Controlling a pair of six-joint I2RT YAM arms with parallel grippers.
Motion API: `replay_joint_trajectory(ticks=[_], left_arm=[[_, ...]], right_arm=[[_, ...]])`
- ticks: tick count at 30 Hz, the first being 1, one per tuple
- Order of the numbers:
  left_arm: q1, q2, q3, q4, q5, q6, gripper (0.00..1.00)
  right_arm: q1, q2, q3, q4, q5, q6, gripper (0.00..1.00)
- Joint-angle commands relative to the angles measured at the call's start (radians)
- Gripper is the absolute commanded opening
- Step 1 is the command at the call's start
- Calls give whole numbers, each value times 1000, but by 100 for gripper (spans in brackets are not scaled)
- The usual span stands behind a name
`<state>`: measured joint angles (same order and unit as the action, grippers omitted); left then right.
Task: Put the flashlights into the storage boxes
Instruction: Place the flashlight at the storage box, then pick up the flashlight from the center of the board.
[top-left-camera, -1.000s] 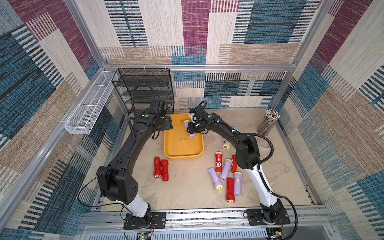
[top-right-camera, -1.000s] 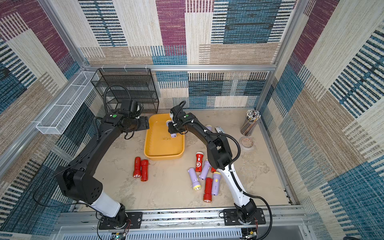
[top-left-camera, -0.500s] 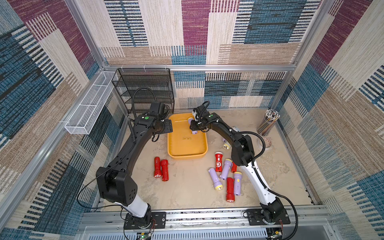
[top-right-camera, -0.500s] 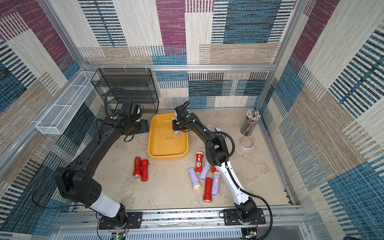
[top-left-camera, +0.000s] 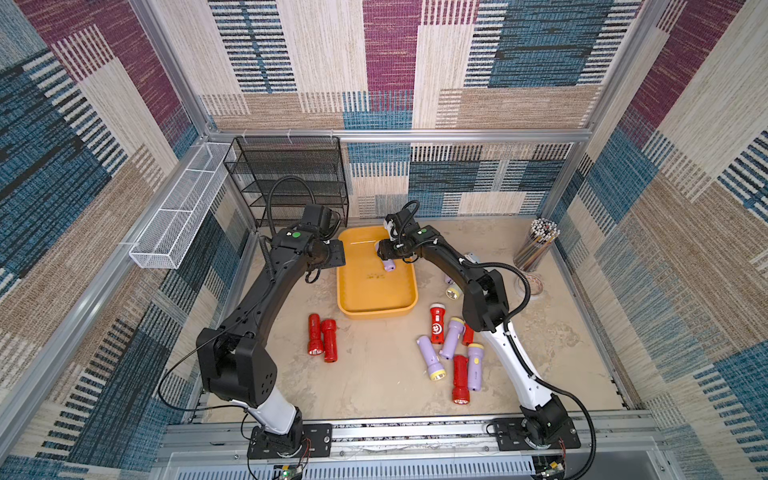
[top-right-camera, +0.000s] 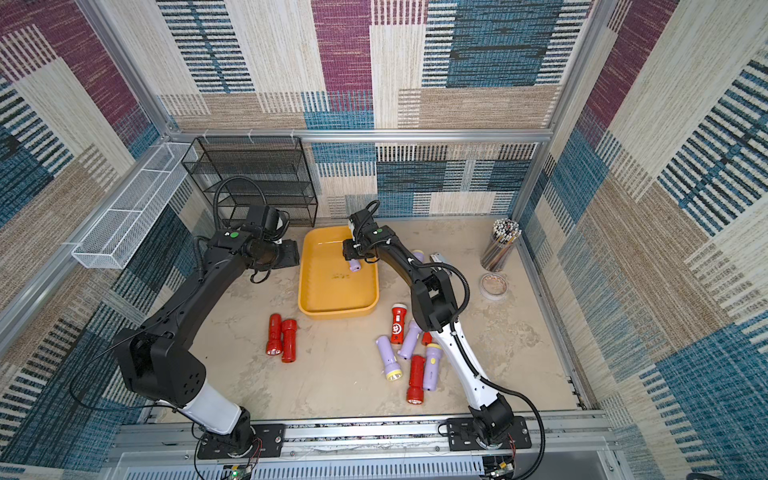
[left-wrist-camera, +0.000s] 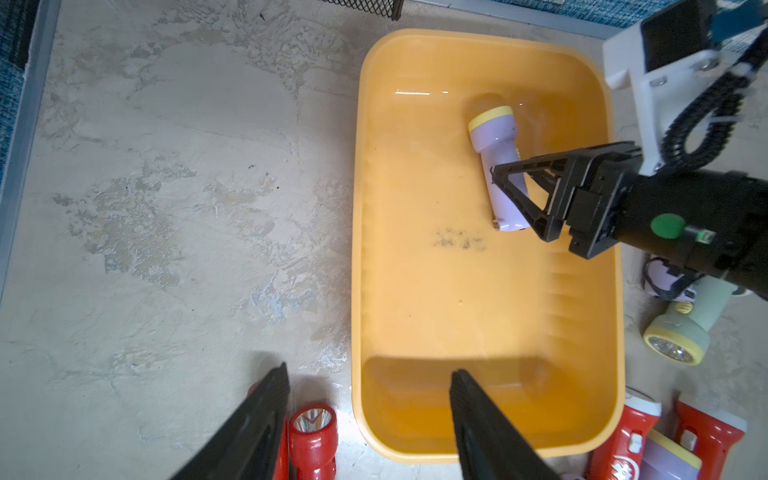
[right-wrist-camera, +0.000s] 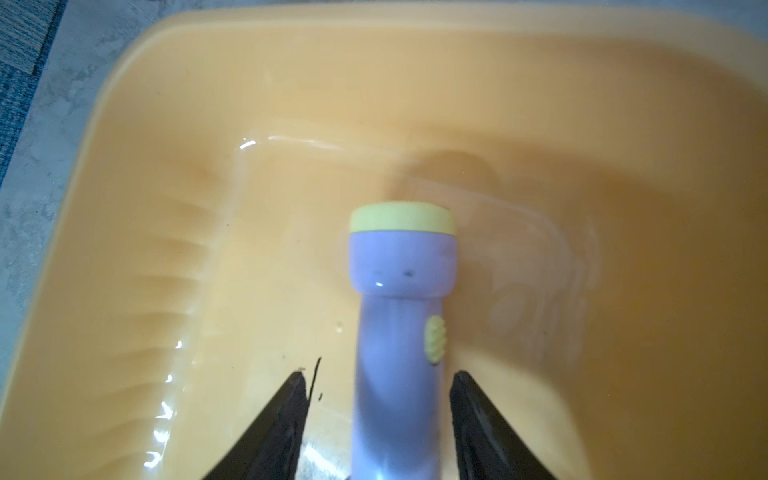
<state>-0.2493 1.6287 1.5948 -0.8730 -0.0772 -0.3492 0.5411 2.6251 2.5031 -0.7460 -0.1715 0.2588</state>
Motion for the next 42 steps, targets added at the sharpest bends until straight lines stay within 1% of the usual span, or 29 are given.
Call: replay_joint_trajectory(ticks=[1, 4, 5, 6, 7, 9, 10, 13, 16, 22, 27, 32, 36, 42], left_arm=[[2, -9, 5, -28, -8, -2, 66], [1, -31, -16, -40, -14, -14, 66], [1, -41, -28, -45, -25, -25, 66], [1, -55, -46, -47, -36, -38, 66], [1, -67, -65, -50, -45, -51, 65], [1, -101, -121, -54, -52, -84, 65], [0, -115, -150, -53, -47, -101, 64], [-8, -158, -253, -54, -17, -154, 62], [-38, -196, -350, -54, -13, -207, 61], [-127, -247, -477, -52, -58, -297, 59], [-206, -295, -576, -45, -133, -399, 58], [-240, -274, -642, -12, -134, -457, 58], [-243, -237, -705, 64, -99, -487, 57], [-243, -188, -732, 113, -88, -494, 55]], right_arm=[[1, -62, 13, 14, 20, -44, 62], [1, -114, 11, -12, 21, -78, 68], [0, -133, 5, -21, 25, -87, 71], [-1, -160, -12, -25, 29, -94, 86], [-1, -185, -34, -26, 35, -95, 92], [0, -238, -86, -31, 53, -94, 95], [0, -258, -104, -38, 61, -93, 100], [-1, -318, -164, -69, 80, -97, 100], [-1, -397, -256, -75, 94, -99, 100], [-1, -540, -432, -55, 99, -119, 100], [0, -621, -539, -31, 85, -125, 100], [-1, -679, -624, -10, 69, -126, 100], [-2, -720, -679, 5, 67, -127, 100], [-11, -766, -739, 17, 74, -132, 100]])
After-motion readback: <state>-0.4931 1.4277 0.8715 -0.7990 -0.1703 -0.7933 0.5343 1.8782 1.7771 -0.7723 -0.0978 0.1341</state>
